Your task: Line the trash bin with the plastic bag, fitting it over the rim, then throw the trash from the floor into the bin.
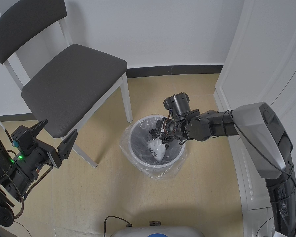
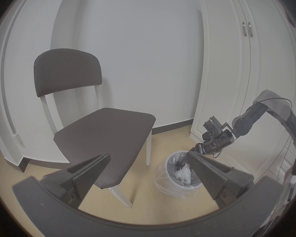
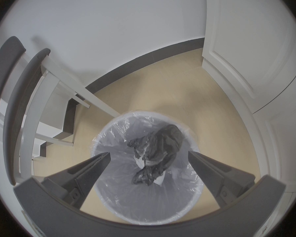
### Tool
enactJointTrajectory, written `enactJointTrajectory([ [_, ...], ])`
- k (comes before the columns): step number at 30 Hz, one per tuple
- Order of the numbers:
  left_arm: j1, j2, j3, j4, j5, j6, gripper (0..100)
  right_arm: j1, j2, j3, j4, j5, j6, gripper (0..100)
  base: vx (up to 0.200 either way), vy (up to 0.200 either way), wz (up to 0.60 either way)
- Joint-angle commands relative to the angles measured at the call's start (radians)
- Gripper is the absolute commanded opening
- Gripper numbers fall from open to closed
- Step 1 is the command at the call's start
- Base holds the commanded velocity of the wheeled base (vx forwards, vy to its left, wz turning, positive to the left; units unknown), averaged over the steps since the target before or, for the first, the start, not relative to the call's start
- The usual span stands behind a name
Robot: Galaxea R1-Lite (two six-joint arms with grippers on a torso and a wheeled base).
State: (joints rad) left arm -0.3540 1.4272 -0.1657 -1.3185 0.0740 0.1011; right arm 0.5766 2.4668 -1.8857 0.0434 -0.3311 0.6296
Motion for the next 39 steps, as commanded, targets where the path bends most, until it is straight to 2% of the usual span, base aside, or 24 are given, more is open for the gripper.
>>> enactJointTrajectory([
  [1, 0.000, 0.004, 0.000, -0.001, 0.000, 0.000, 100, -0.009, 0.069, -0.079, 0.007, -0.003, 0.001, 100, 0.000, 0.000, 0.00],
  [13, 0.000, 0.004, 0.000, -0.001, 0.000, 0.000, 100, 0.003, 0.113, -0.114, 0.009, -0.003, -0.011, 100, 0.000, 0.000, 0.00],
  [14, 0.000, 0.004, 0.000, -0.001, 0.000, 0.000, 100, 0.003, 0.116, -0.114, 0.010, -0.003, -0.011, 0, 0.000, 0.000, 0.00],
  [21, 0.000, 0.004, 0.000, -0.001, 0.000, 0.000, 100, 0.011, 0.123, -0.114, 0.013, -0.005, -0.014, 0, 0.000, 0.000, 0.00],
  [32, 0.000, 0.015, 0.003, -0.001, 0.000, 0.002, 100, 0.085, 0.198, -0.114, 0.042, -0.005, -0.022, 0, 0.000, 0.000, 0.00],
  [39, 0.000, 0.027, 0.003, -0.001, 0.000, 0.002, 100, 0.085, 0.245, -0.114, 0.032, -0.005, -0.051, 0, 0.000, 0.000, 0.00],
])
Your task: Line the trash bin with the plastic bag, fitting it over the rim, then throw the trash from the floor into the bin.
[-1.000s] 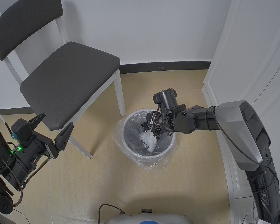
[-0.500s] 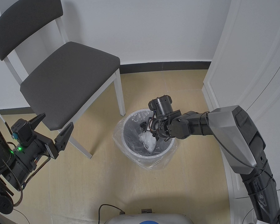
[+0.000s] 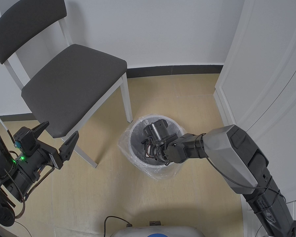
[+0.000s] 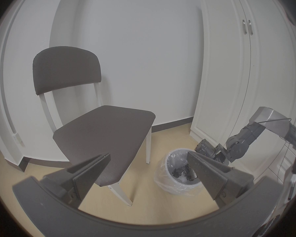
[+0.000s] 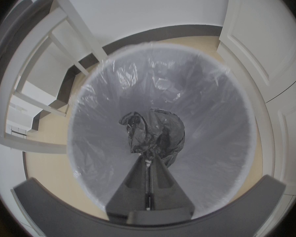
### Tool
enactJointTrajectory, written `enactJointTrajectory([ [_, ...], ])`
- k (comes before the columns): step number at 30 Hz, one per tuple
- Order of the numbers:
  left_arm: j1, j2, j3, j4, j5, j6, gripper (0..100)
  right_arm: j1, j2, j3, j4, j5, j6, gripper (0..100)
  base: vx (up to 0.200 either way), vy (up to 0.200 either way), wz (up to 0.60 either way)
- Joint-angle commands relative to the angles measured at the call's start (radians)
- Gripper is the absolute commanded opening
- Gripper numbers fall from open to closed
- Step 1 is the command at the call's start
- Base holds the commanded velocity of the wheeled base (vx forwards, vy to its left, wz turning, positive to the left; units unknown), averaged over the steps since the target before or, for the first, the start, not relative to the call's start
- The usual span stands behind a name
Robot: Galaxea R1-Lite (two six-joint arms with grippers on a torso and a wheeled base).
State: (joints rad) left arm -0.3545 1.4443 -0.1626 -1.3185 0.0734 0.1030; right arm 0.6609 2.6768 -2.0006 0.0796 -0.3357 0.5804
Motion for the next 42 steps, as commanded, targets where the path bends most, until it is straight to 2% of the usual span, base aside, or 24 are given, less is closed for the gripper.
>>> enactJointTrajectory([
  [1, 0.000, 0.015, 0.000, -0.001, 0.002, 0.000, 100, -0.001, 0.031, 0.001, -0.004, 0.001, -0.002, 0, 0.000, 0.000, 0.00],
  [10, -0.001, 0.021, 0.000, -0.001, 0.002, 0.001, 100, -0.017, -0.051, 0.001, 0.002, 0.003, -0.007, 0, 0.000, 0.000, 0.00],
  [11, -0.001, 0.021, 0.000, -0.001, 0.002, 0.001, 100, -0.015, -0.060, 0.001, 0.005, 0.001, -0.007, 100, 0.000, 0.000, 0.00],
  [18, -0.001, 0.016, 0.003, -0.002, 0.002, 0.003, 100, -0.001, -0.155, 0.011, 0.028, 0.001, -0.025, 100, 0.000, 0.000, 0.00],
  [24, -0.008, 0.011, 0.005, -0.001, 0.002, 0.003, 100, 0.028, -0.305, 0.158, 0.075, 0.003, -0.030, 100, 0.000, 0.000, 0.00],
  [28, -0.024, 0.021, 0.020, -0.002, 0.002, 0.004, 100, 0.043, -0.463, 0.333, 0.066, 0.000, -0.057, 100, 0.000, 0.000, 0.00],
  [32, -0.103, 0.064, 0.038, -0.002, 0.003, 0.003, 100, 0.043, -0.660, 0.563, 0.037, -0.005, -0.114, 100, 0.000, 0.000, 0.00],
  [33, -0.106, 0.065, 0.038, -0.002, 0.005, 0.003, 100, 0.043, -0.667, 0.573, 0.032, -0.005, -0.116, 100, 0.000, 0.000, 0.00],
  [35, -0.166, 0.122, 0.048, -0.005, 0.006, -0.002, 100, 0.031, -0.811, 0.746, -0.047, -0.003, -0.129, 100, 0.000, 0.000, 0.00],
  [36, -0.173, 0.128, 0.049, -0.007, 0.006, -0.003, 100, 0.029, -0.827, 0.764, -0.058, -0.002, -0.129, 100, 0.000, 0.000, 0.00],
  [37, -0.209, 0.162, 0.052, -0.030, 0.008, -0.008, 100, 0.013, -0.913, 0.870, -0.119, -0.002, -0.145, 100, 0.000, 0.000, 0.00],
  [42, -0.244, 0.278, 0.024, -0.163, 0.017, -0.012, 100, -0.076, -1.106, 1.089, -0.251, 0.000, -0.277, 100, 0.000, 0.000, 0.00],
])
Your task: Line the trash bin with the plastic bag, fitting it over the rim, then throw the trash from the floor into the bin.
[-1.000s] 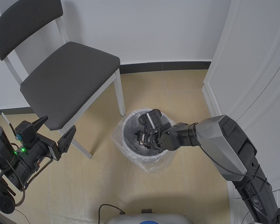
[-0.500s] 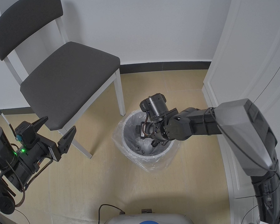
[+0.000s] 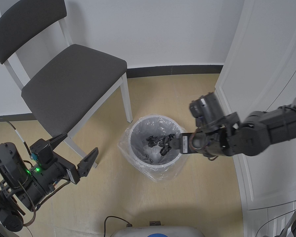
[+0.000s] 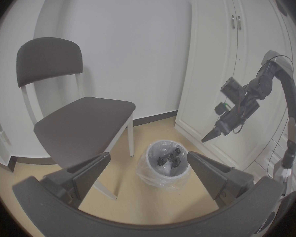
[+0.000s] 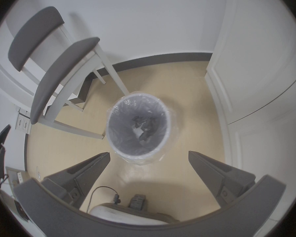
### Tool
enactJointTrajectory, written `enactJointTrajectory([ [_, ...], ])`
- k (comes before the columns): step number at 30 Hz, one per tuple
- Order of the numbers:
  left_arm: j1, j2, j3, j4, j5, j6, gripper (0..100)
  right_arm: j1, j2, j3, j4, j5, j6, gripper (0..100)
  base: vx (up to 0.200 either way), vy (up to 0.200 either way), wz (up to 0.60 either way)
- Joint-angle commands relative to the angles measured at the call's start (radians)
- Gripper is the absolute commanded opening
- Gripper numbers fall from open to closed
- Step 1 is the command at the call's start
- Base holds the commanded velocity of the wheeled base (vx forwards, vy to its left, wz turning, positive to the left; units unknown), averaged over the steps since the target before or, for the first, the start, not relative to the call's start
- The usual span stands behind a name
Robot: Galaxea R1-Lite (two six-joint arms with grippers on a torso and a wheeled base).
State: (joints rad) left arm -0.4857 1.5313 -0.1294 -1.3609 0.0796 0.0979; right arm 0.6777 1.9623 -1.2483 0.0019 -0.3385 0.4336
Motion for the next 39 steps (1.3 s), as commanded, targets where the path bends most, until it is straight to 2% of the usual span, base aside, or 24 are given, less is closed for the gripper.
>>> enactJointTrajectory([
  [1, -0.116, 0.204, -0.013, -0.139, 0.016, -0.007, 100, -0.105, -0.408, 0.356, -0.191, 0.003, -0.142, 100, 0.000, 0.000, 0.00],
  [5, -0.142, 0.290, -0.041, -0.170, 0.054, -0.009, 100, -0.162, -0.487, 0.463, -0.296, 0.000, -0.171, 100, 0.000, 0.000, 0.00],
  [10, -0.123, 0.329, -0.124, -0.172, 0.089, -0.027, 100, -0.216, -0.523, 0.532, -0.355, -0.005, -0.182, 100, 0.000, 0.000, 0.00],
  [11, -0.116, 0.319, -0.159, -0.172, 0.121, -0.046, 100, -0.260, -0.546, 0.560, -0.398, -0.004, -0.182, 100, 0.000, 0.000, 0.00],
  [16, -0.093, 0.240, -0.214, -0.172, 0.230, -0.052, 100, -0.386, -0.583, 0.647, -0.576, -0.004, -0.184, 100, 0.000, 0.000, 0.00],
  [19, -0.050, 0.175, -0.233, -0.172, 0.238, -0.052, 100, -0.474, -0.600, 0.698, -0.706, 0.001, -0.191, 100, 0.000, 0.000, 0.00],
  [20, -0.043, 0.168, -0.234, -0.172, 0.238, -0.052, 100, -0.481, -0.602, 0.702, -0.718, 0.003, -0.194, 100, 0.000, 0.000, 0.00],
  [23, 0.032, 0.052, -0.251, -0.170, 0.229, -0.050, 100, -0.575, -0.643, 0.747, -0.875, 0.013, -0.240, 100, 0.000, 0.000, 0.00],
  [25, 0.069, 0.000, -0.263, -0.170, 0.227, -0.047, 100, -0.604, -0.672, 0.765, -0.933, 0.036, -0.259, 100, 0.000, 0.000, 0.00],
  [29, 0.136, -0.088, -0.282, -0.169, 0.230, -0.041, 100, -0.638, -0.763, 0.790, -1.005, 0.099, -0.292, 100, 0.000, 0.000, 0.00],
  [33, 0.171, -0.177, -0.271, -0.161, 0.230, -0.043, 100, -0.638, -0.895, 0.820, -0.994, 0.124, -0.317, 100, 0.000, 0.000, 0.00],
  [39, 0.187, -0.353, -0.237, -0.035, 0.233, -0.041, 100, -0.638, -1.114, 0.915, -0.968, 0.145, -0.319, 100, 0.000, 0.000, 0.00],
])
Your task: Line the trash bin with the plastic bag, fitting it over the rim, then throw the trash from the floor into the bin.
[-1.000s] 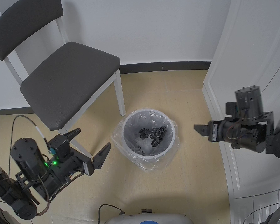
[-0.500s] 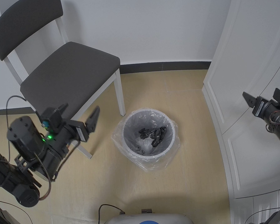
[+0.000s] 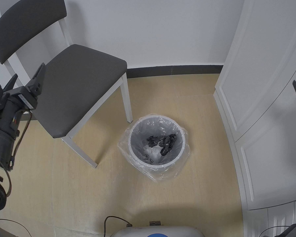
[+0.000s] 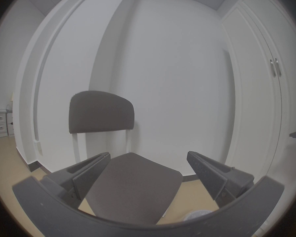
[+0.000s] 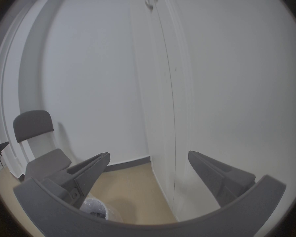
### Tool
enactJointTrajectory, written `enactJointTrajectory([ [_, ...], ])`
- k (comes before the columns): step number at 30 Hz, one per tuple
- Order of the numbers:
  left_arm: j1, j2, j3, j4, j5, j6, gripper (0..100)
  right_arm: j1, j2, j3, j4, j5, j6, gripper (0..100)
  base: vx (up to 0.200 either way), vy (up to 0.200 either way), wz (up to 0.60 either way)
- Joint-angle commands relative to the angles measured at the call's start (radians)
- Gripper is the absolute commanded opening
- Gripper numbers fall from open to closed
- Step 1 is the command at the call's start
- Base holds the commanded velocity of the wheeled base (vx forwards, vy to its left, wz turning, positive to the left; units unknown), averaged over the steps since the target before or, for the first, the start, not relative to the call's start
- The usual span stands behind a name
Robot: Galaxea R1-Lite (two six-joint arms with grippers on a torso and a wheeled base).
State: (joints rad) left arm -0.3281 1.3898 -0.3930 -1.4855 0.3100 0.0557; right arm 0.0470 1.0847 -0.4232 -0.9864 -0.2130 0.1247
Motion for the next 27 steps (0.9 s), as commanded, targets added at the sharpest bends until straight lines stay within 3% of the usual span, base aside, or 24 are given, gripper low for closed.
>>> enactJointTrajectory([
  [1, 0.029, -0.233, 0.029, 0.110, 0.003, 0.001, 100, -0.007, -0.262, 0.100, 0.034, 0.020, -0.011, 100, 0.000, 0.000, 0.00],
  [7, 0.030, -0.497, 0.057, 0.369, 0.011, 0.001, 100, -0.007, -0.608, 0.110, 0.400, 0.021, -0.025, 100, 0.000, 0.000, 0.00],
  [8, 0.030, -0.497, 0.057, 0.369, 0.011, 0.001, 100, -0.007, -0.608, 0.110, 0.400, 0.021, -0.025, 100, 0.000, 0.000, 0.00],
  [9, 0.032, -0.588, 0.051, 0.481, 0.012, 0.003, 100, -0.006, -0.701, 0.087, 0.534, 0.020, -0.027, 100, 0.000, 0.000, 0.00],
  [11, 0.035, -0.646, 0.046, 0.557, 0.014, 0.012, 100, -0.006, -0.752, 0.070, 0.607, 0.020, -0.031, 100, 0.000, 0.000, 0.00],
  [12, 0.037, -0.746, 0.040, 0.677, 0.014, 0.035, 100, -0.006, -0.832, 0.047, 0.716, 0.018, -0.048, 100, 0.000, 0.000, 0.00],
  [15, 0.038, -0.792, 0.036, 0.732, 0.014, 0.049, 100, -0.006, -0.865, 0.040, 0.761, 0.017, -0.056, 100, 0.000, 0.000, 0.00],
  [16, 0.047, -0.933, 0.014, 0.910, 0.040, 0.062, 100, -0.007, -0.974, 0.021, 0.876, 0.007, -0.089, 100, 0.000, 0.000, 0.00],
  [21, 0.061, -1.098, -0.046, 1.143, 0.055, 0.056, 100, -0.049, -1.082, 0.006, 1.000, 0.009, -0.120, 100, 0.000, 0.000, 0.00],
  [27, 0.147, -1.175, -0.046, 1.214, 0.055, 0.053, 100, -0.049, -1.085, -0.002, 1.028, -0.009, -0.123, 100, 0.000, 0.000, 0.00],
])
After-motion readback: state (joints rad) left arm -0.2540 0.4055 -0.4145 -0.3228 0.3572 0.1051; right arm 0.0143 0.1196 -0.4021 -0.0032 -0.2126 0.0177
